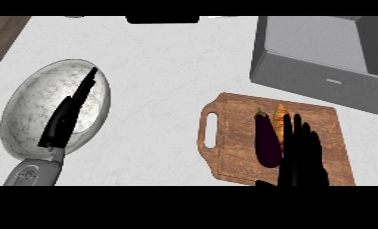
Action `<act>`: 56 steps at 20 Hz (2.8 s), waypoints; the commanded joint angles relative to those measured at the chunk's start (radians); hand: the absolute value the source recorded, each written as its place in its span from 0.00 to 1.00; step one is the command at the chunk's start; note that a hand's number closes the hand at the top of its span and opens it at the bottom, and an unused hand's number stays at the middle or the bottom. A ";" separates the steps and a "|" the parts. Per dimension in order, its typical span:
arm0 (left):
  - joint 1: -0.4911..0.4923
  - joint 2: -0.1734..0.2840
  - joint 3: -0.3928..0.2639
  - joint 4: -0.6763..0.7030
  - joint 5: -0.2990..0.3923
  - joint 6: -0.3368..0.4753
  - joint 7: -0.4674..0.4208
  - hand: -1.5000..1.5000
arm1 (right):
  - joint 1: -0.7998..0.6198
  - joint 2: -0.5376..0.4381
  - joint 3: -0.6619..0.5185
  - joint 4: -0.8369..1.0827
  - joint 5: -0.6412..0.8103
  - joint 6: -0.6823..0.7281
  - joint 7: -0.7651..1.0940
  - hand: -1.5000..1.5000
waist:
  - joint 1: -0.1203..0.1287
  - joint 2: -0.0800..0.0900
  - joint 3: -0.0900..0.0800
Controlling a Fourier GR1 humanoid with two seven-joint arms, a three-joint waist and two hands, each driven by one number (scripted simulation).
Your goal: Pick the eggplant from the cutting board and place it in the cardboard box
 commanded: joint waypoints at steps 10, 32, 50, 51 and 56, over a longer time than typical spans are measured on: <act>0.030 -0.059 0.014 0.076 -0.042 -0.022 -0.035 0.50 | -0.160 -0.016 -0.095 0.203 -0.129 -0.030 -0.032 0.00 | -0.003 0.012 -0.016; 0.023 -0.057 0.114 0.065 -0.064 -0.095 -0.045 0.50 | -0.307 -0.082 -0.120 0.412 0.022 -0.213 -0.053 1.00 | -0.001 0.012 -0.016; -0.061 -0.120 0.079 0.068 -0.115 -0.092 0.001 0.50 | -0.795 -0.008 -0.198 0.569 -0.172 0.294 -0.225 1.00 | 0.053 0.027 -0.017; -0.024 -0.124 0.085 0.083 -0.110 -0.088 -0.028 0.50 | -0.872 -0.032 -0.247 0.571 -0.201 0.345 -0.246 1.00 | 0.039 0.021 -0.017; -0.050 -0.092 0.130 0.115 -0.092 -0.120 -0.012 0.50 | -1.126 -0.039 -0.332 0.675 -0.180 0.376 -0.203 1.00 | 0.009 0.013 -0.017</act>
